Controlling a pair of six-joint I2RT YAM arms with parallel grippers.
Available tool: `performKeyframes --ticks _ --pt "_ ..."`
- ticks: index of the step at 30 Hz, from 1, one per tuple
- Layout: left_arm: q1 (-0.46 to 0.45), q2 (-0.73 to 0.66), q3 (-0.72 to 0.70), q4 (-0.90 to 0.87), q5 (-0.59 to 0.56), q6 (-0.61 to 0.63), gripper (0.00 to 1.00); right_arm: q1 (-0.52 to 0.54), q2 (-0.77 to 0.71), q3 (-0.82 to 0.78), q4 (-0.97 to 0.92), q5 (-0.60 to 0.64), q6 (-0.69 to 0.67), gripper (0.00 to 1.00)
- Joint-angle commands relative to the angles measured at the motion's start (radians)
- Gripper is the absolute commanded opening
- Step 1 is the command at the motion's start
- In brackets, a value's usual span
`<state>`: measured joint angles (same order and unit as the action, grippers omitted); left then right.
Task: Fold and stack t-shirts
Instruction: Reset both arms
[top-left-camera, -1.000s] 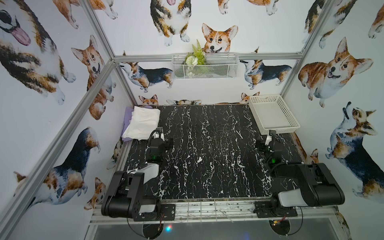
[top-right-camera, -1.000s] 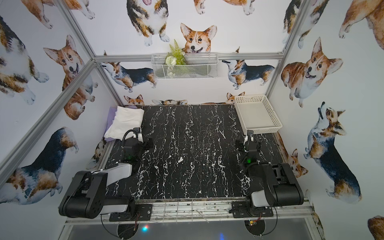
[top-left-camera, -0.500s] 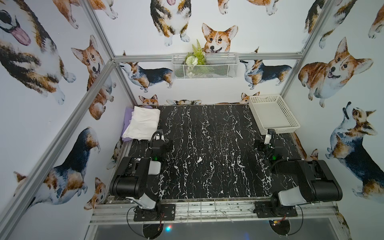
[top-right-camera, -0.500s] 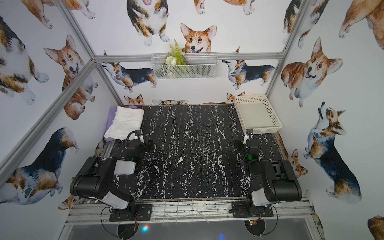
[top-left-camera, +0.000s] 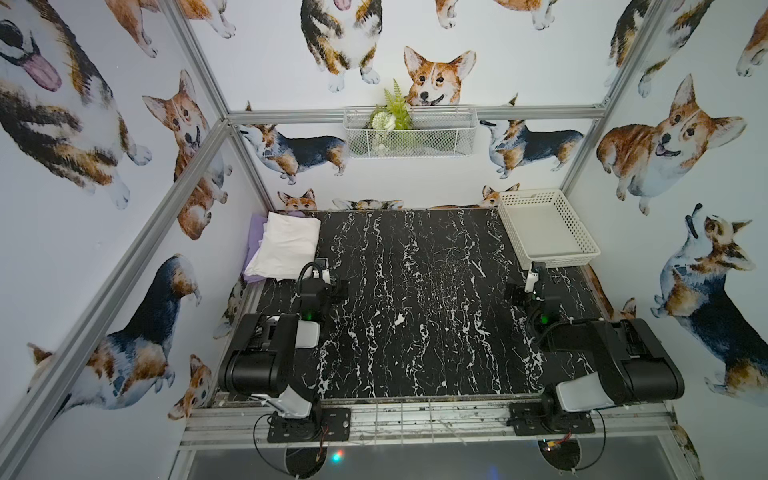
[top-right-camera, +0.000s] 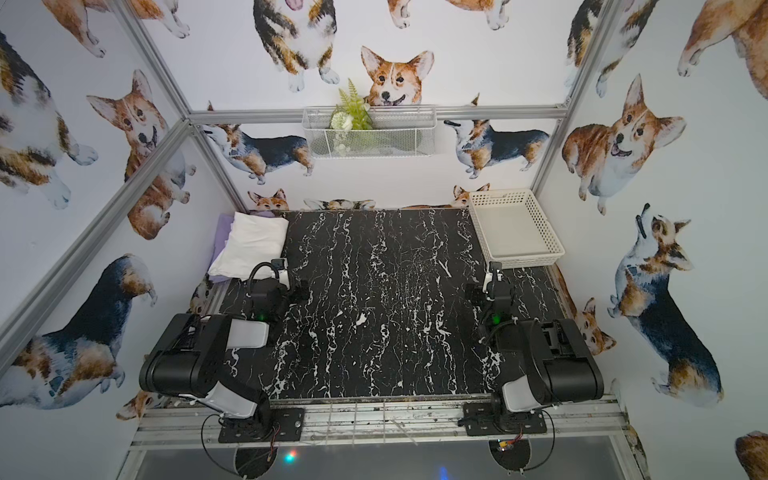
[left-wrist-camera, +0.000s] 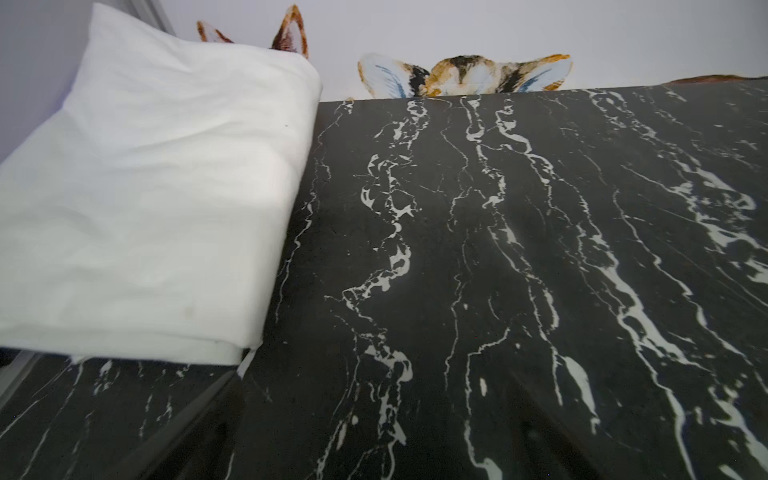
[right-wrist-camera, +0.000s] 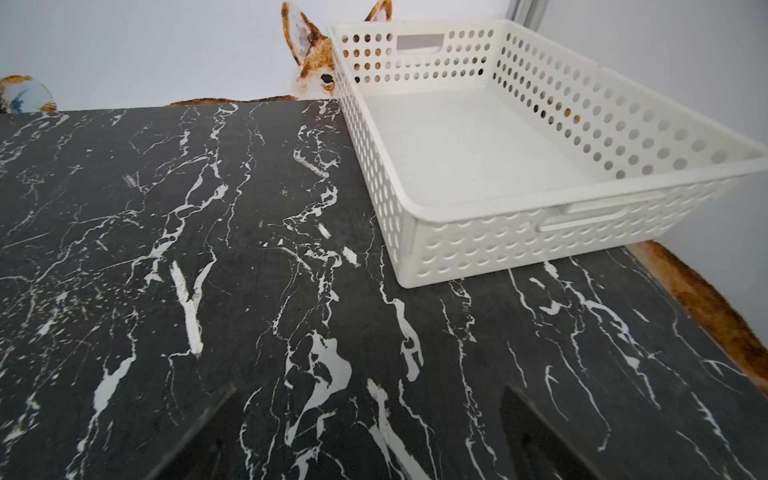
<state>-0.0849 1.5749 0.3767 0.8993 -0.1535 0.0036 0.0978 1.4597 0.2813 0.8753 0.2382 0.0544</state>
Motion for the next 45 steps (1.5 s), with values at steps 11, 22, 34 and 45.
performKeyframes --ticks 11,22,34,45 --pt "-0.025 -0.003 -0.005 0.054 -0.133 -0.004 1.0 -0.021 -0.005 0.017 0.017 0.051 0.019 1.0" --pt "0.021 -0.006 0.011 0.017 0.103 0.025 1.0 -0.043 -0.01 0.032 -0.019 0.002 0.03 1.0" --pt "0.021 -0.006 0.011 0.016 0.103 0.024 1.0 -0.043 -0.01 0.032 -0.019 0.001 0.03 1.0" --pt "0.021 -0.006 0.01 0.016 0.103 0.024 1.0 -0.136 -0.011 0.022 -0.006 -0.468 -0.042 1.0"
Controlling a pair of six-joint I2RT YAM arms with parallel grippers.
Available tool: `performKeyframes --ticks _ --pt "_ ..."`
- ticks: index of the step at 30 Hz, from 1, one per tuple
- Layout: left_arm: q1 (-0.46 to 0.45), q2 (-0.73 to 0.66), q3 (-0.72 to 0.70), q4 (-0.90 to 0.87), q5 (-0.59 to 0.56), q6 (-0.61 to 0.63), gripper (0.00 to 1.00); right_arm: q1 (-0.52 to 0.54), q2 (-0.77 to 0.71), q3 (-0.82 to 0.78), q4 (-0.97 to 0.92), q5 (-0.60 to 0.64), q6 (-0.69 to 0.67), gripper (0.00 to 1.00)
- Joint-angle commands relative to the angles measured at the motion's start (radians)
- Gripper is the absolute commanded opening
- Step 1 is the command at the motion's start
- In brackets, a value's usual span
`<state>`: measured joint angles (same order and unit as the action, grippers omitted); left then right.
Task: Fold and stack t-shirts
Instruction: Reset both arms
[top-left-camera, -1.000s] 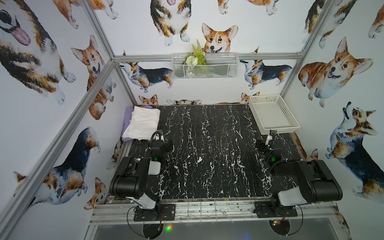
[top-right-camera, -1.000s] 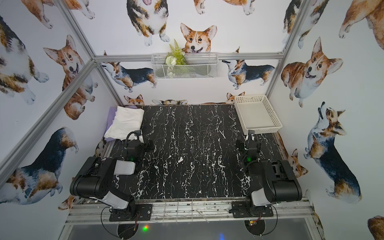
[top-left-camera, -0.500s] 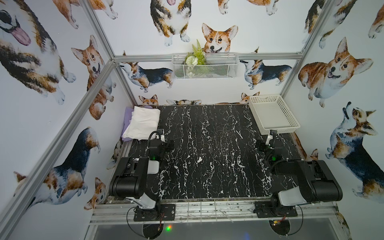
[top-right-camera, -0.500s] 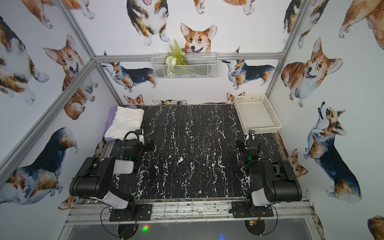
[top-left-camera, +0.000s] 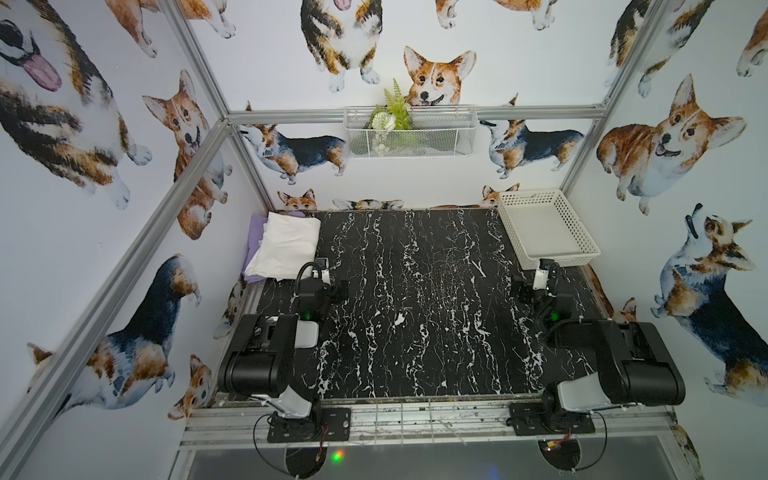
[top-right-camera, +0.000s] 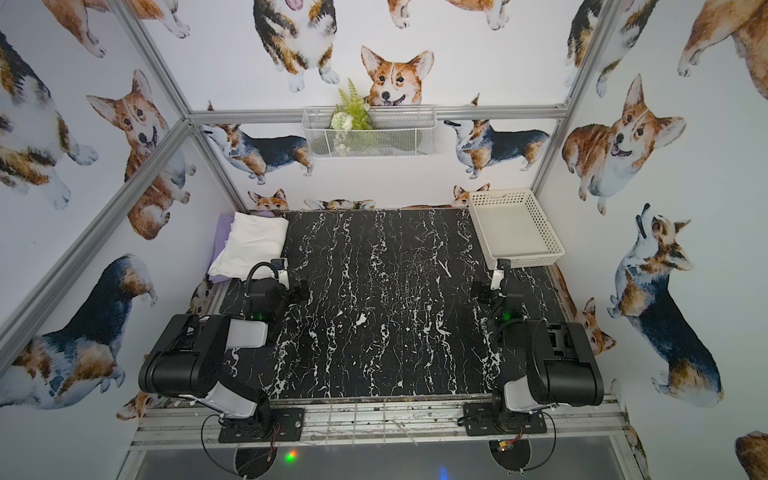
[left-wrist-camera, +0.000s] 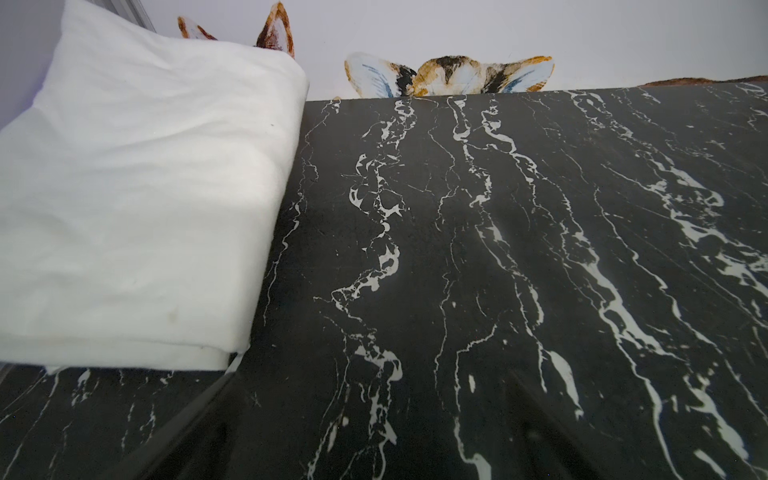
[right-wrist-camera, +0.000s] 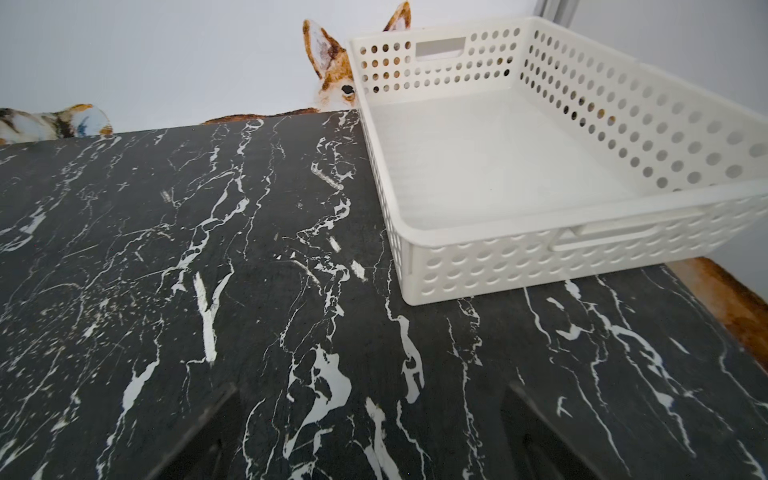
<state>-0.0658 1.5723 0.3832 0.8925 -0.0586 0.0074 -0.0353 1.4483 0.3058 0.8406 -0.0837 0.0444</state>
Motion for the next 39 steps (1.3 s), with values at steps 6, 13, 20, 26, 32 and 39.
performKeyframes --ticks 6,13,20,26,32,39 --pt "0.002 -0.005 0.003 0.022 0.008 0.02 1.0 -0.002 0.007 0.038 -0.043 0.023 0.039 1.0" --pt "0.003 -0.004 0.004 0.022 0.008 0.02 1.0 0.0 0.004 0.035 -0.04 0.022 0.039 1.0" --pt "0.002 -0.003 0.005 0.023 0.008 0.02 1.0 0.0 0.005 0.036 -0.04 0.022 0.039 1.0" --pt "0.002 -0.003 0.005 0.022 0.008 0.02 1.0 0.035 0.012 0.042 -0.048 0.08 0.006 1.0" --pt "0.003 -0.004 0.005 0.022 0.008 0.02 1.0 0.036 0.02 0.053 -0.056 0.082 0.01 1.0" --pt "0.002 -0.004 0.004 0.022 0.008 0.02 1.0 0.029 0.002 0.035 -0.043 0.073 0.016 1.0"
